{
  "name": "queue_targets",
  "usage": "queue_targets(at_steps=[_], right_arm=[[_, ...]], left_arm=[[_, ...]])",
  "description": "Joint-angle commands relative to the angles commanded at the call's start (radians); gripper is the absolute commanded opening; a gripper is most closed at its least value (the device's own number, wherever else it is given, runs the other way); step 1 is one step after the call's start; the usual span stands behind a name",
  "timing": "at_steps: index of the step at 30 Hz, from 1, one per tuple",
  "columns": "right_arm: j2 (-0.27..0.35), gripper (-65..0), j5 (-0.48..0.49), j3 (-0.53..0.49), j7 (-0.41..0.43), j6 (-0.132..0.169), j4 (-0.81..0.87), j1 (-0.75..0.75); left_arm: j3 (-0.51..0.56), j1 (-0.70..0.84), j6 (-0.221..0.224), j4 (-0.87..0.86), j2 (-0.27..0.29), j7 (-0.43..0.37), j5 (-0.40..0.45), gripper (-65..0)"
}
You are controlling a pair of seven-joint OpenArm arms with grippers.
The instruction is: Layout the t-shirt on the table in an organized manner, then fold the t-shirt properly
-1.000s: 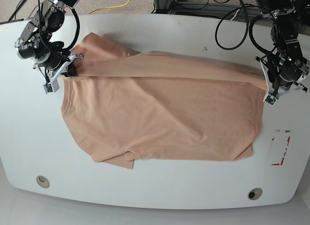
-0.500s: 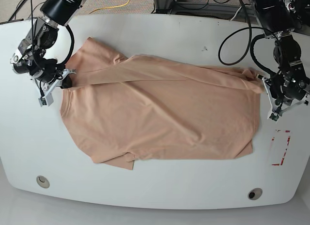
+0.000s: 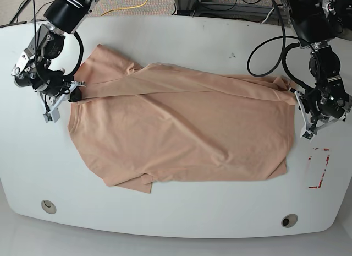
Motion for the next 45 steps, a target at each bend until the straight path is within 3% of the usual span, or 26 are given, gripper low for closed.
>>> queue_targets(at_steps=[3,8,15,22,45], right_arm=[[0.000,-56.9,0.000,0.000,0.000,0.000,0.000,0.000],[0.000,-56.9,0.000,0.000,0.000,0.000,0.000,0.000],[-0.002,-56.9,0.000,0.000,0.000,0.000,0.000,0.000],[-0.003,-56.9,0.000,0.000,0.000,0.000,0.000,0.000],[-0.023,-56.9,0.002,0.000,0.000,0.000,0.002,-0.006]], left_arm=[[0.000,0.015,0.000,0.072,0.000,0.000,0.000,-35.3],[0.005,0.029,0.000,0.153,0.003,0.028,-0.003,-28.3],[0.006,0.052,0.000,0.147,0.006,0.028,-0.005,-28.1],[0.006,0.098,0.000,0.137,0.017,0.028,-0.087,-28.1],[0.094,0.074,0.000,-0.031,0.020,0.002,-0.084,-28.1]])
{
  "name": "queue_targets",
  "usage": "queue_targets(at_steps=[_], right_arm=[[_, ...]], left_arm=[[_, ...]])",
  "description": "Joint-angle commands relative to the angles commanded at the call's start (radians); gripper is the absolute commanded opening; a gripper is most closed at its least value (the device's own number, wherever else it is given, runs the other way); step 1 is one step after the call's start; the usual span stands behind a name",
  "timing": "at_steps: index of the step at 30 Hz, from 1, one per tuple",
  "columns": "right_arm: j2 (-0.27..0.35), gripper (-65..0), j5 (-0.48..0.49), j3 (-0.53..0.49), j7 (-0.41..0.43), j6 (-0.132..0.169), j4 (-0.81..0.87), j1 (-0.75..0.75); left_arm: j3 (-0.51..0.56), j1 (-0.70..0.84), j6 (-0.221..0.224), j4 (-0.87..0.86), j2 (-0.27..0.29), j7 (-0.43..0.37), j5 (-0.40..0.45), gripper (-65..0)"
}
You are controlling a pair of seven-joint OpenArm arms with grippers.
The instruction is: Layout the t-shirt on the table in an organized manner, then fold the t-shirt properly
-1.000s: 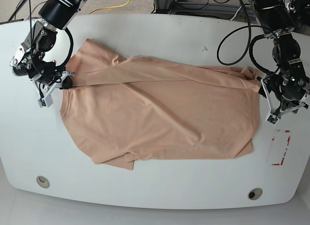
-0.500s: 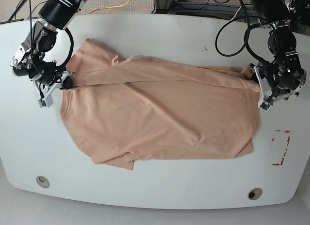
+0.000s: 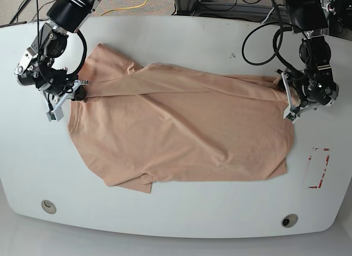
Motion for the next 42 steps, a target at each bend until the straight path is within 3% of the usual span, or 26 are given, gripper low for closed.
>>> queue_targets(at_steps=[22,29,37,40,42], right_arm=[[0.000,-56.9,0.000,0.002,0.000,0.000,-0.002,0.000],[0.000,-56.9,0.002,0.002,0.000,0.000,-0.002,0.000],[0.000,-56.9,0.000,0.005,0.000,0.000,-0.002,0.000],[0.000,-56.9,0.000,0.005,0.000,0.000,-0.002,0.000],[0.000,-56.9,0.000,0.005,0.000,0.000,-0.002,0.000]], left_arm=[[0.041,-0.068,0.000,-0.034,0.000,-0.002,0.002,-28.2],[0.040,-0.069,0.000,-0.153,0.000,-0.118,0.002,-28.2],[0.040,-0.101,0.000,-0.204,0.000,-0.127,-0.002,-28.5],[0.040,-0.103,0.000,-0.204,0.000,-0.127,-0.003,-31.8],[0.040,-0.104,0.000,-0.204,0.000,-0.127,-0.003,-39.2]])
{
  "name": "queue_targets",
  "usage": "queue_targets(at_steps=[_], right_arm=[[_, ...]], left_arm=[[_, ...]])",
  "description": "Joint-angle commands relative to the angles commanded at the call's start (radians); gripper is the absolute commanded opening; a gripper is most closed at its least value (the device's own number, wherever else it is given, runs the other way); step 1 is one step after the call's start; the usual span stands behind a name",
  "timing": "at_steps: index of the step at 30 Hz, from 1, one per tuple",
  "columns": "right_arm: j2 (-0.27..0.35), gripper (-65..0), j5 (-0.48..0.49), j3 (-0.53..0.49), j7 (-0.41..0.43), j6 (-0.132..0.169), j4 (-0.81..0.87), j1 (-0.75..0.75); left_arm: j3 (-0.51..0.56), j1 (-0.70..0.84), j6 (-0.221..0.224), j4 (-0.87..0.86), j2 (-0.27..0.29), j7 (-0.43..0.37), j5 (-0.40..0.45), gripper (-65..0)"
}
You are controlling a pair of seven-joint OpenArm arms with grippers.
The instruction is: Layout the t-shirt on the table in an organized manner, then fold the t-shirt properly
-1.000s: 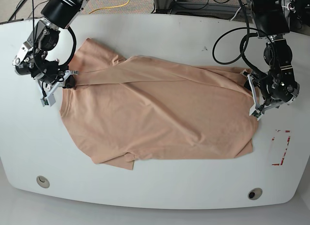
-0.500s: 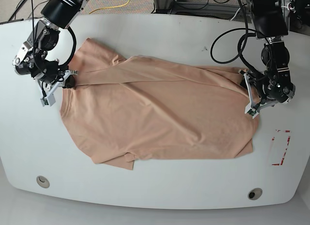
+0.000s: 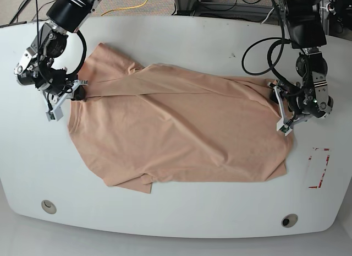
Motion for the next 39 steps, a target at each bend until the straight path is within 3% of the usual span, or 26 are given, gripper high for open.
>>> queue_targets(at_steps=[4,11,17,26,39], right_arm=[[0.000,-56.9,0.000,0.002,0.000,0.000,0.000,0.000],[0.000,-56.9,0.000,0.002,0.000,0.000,0.000,0.000],[0.000,-56.9,0.000,0.000,0.000,0.000,0.000,0.000],[0.000,-56.9,0.000,0.002,0.000,0.000,0.000,0.000],[-0.002,-56.9,0.002,0.002,0.000,0.000,0.000,0.000]], left_arm=[[0.000,-0.002,0.000,0.000,0.000,0.000,0.000,-51.0],[0.000,-0.002,0.000,0.002,0.000,0.002,0.000,-52.5],[-0.003,-0.002,0.000,0.051,0.000,0.000,0.000,-63.1],[-0.003,-0.020,0.000,0.161,0.000,0.009,0.005,-63.3],[-0.005,-0.163,0.000,0.037,-0.005,0.028,0.005,-63.2]])
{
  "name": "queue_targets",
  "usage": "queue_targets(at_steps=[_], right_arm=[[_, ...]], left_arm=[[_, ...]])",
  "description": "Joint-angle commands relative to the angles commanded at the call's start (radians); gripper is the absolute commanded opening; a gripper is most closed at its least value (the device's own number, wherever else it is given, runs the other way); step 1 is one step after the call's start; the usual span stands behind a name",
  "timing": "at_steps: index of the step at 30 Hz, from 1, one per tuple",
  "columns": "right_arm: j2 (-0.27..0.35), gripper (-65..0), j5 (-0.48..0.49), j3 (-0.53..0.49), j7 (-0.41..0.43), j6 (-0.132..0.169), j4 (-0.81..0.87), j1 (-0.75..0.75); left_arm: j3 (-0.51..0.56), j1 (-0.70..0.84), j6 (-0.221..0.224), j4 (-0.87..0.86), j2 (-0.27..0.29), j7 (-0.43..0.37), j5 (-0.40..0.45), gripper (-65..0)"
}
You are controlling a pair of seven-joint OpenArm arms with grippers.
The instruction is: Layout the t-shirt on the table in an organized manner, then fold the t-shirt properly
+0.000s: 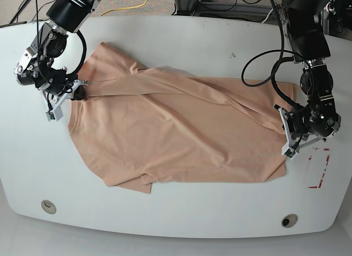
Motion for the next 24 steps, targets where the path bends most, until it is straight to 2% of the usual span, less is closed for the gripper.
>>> queue_targets(at_steps=[5,9,11,13,15,16,18,19,21,24], right_arm=[[0.000,-56.9,-0.002,0.002,0.000,0.000,0.000,0.000],[0.000,-56.3,-0.002,0.002,0.000,0.000,0.003,0.000],[0.002,-56.0,0.000,0.002,0.000,0.000,0.005,0.000],[0.002,-51.8,0.003,0.002,0.000,0.000,0.005,0.000],[0.003,-44.5,0.005,0.002,0.000,0.000,0.009,0.003],[0.005,-36.5,0.006,0.002,-0.002,0.000,0.025,0.003],[0.005,-28.7,0.006,0.002,-0.005,0.000,0.054,0.003],[0.005,-21.1,0.008,0.002,-0.006,0.000,0.084,0.002],[0.003,-11.1,0.008,0.002,-0.012,0.000,0.137,-0.002],[0.002,-2.4,0.008,0.003,-0.054,0.000,0.198,-0.018]], left_arm=[[0.000,-0.041,0.000,-0.066,-0.006,-0.029,0.005,-62.8],[0.003,-0.049,0.000,-0.094,-0.023,-0.034,0.043,-61.7],[0.003,-0.057,0.000,-0.092,-0.023,-0.034,0.046,-57.1],[0.002,-0.058,0.000,-0.091,-0.025,-0.032,0.046,-49.9],[0.000,-0.058,0.000,-0.089,-0.032,-0.032,0.049,-43.9],[0.000,-0.058,0.000,-0.087,-0.041,-0.032,0.055,-39.4],[0.000,-0.058,0.000,-0.087,-0.043,-0.031,0.058,-36.8],[0.000,-0.060,0.000,-0.087,-0.046,-0.031,0.058,-35.1],[0.000,-0.058,0.000,-0.080,-0.046,-0.029,0.057,-34.3],[-0.002,-0.043,0.000,-0.041,-0.048,-0.029,0.058,-34.3]])
